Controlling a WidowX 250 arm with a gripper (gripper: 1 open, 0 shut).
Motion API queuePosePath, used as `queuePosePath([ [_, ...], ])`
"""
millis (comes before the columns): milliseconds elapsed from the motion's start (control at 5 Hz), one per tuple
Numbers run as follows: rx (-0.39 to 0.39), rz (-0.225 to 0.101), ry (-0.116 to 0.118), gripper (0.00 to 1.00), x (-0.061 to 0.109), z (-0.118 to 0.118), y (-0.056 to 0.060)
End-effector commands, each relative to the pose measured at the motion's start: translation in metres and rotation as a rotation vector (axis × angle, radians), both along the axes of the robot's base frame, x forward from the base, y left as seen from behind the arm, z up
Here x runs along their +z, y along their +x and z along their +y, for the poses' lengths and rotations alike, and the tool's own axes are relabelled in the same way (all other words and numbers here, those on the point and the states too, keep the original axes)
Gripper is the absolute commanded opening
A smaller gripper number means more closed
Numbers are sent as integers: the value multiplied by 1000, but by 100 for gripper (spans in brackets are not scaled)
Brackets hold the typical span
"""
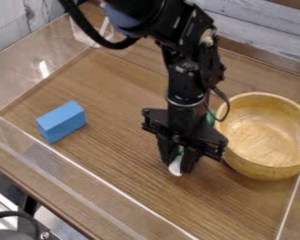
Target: Put the green marker in the brown bowl
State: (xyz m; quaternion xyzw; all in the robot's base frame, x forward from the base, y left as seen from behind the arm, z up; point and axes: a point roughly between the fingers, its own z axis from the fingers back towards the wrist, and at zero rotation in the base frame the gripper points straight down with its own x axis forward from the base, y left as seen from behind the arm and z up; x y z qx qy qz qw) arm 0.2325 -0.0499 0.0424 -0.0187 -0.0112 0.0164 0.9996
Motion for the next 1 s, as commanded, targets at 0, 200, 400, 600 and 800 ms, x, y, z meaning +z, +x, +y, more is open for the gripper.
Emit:
queuePosePath([
  [0, -1, -67, -6, 0, 18, -3, 12],
  [200, -1, -70, -4, 0, 19, -3, 12],
  [400, -1, -74, -3, 0, 20, -3, 13],
  [600, -1, -77, -1, 0, 21, -3, 13],
  [800, -1, -84, -2, 0, 21, -2, 14],
])
